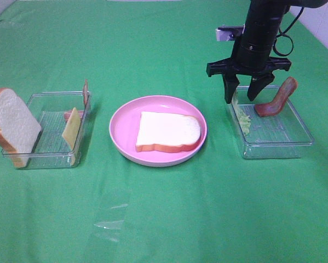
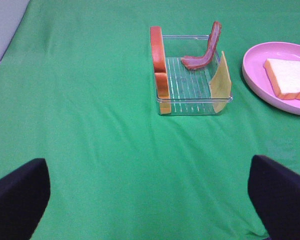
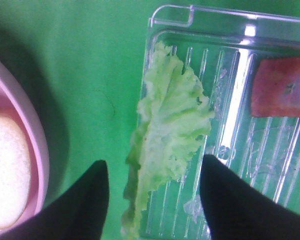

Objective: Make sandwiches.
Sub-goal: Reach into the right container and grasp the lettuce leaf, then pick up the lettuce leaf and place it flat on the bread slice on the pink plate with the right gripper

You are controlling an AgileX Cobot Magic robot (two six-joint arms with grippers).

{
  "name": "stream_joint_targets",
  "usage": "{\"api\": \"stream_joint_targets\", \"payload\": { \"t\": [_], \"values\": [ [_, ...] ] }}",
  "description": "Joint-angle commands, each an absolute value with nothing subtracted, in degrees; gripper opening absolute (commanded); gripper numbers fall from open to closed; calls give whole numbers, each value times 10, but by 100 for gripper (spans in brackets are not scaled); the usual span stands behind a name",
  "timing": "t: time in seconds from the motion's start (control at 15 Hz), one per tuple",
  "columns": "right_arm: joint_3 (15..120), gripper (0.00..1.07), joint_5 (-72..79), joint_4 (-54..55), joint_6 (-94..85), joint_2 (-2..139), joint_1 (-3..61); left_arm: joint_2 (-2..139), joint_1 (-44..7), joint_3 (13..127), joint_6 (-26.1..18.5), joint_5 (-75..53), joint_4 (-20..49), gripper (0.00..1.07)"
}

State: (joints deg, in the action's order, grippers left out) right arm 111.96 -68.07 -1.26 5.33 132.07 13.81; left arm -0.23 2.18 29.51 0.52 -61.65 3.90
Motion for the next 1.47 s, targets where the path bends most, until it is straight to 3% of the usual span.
{"api": "stream_joint_targets", "payload": {
  "t": [0.07,0.27,1.13,1.47],
  "values": [
    [1123,35,-690,-9,57,1321,137,-11,21,295,5,-615,39,102],
    [1123,1,-692,0,56,1321,137,-11,21,295,5,-615,39,102],
    [1121,0,-765,0,68,1165,138,-11,21,295,5,-615,39,102],
    [1074,0,-720,164,0,1097,139,-11,21,295,5,-615,39,102]
  ]
}}
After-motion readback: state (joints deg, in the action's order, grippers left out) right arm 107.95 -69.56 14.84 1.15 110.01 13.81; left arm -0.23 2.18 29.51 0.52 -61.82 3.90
